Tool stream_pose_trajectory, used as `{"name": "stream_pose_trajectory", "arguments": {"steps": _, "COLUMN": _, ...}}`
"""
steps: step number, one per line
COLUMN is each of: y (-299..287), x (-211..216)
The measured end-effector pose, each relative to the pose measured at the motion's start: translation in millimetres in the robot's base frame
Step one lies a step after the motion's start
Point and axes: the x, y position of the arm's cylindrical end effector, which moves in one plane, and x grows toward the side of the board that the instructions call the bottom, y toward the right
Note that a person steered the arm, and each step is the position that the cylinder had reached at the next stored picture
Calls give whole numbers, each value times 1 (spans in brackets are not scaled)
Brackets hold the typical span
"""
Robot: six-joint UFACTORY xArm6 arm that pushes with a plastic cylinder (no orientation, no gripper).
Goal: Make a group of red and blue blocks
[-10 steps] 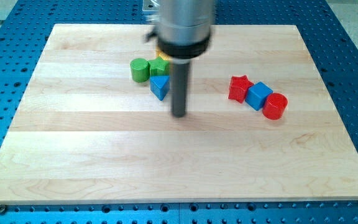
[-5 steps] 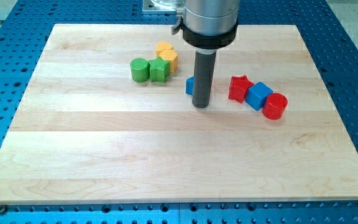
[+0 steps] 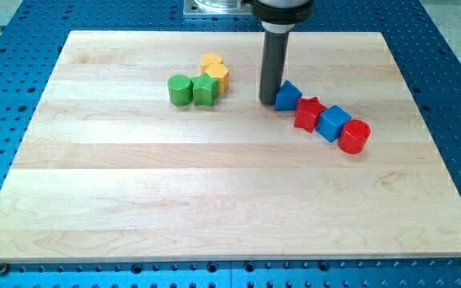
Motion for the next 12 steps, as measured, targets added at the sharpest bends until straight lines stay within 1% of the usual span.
{"name": "stream_pose_trajectory", "arguments": {"steps": 2, "y": 50, "x": -16}}
{"name": "stream_pose_trajectory", "arguments": {"steps": 4, "y": 60, "x": 14}}
{"name": "stream_pose_trajectory", "arguments": {"steps": 5, "y": 58, "x": 1}}
{"name": "stream_pose_trajectory", "arguments": {"steps": 6, "y": 74, "x": -30}}
{"name": "stream_pose_trajectory", "arguments": {"steps": 7, "y": 139, "x": -27}}
{"name": "stream_pose_trajectory", "arguments": {"steps": 8, "y": 137, "x": -2}}
{"name": "stream_pose_trajectory", "arguments": {"steps": 9, "y": 109, "x": 10}}
{"name": "stream_pose_trajectory", "arguments": {"steps": 10, "y": 100, "x": 14}}
{"name": "stream_pose_trajectory", "arguments": {"steps": 11, "y": 104, "x": 11}}
{"name": "stream_pose_trajectory", "arguments": {"steps": 12, "y": 93, "x": 24}}
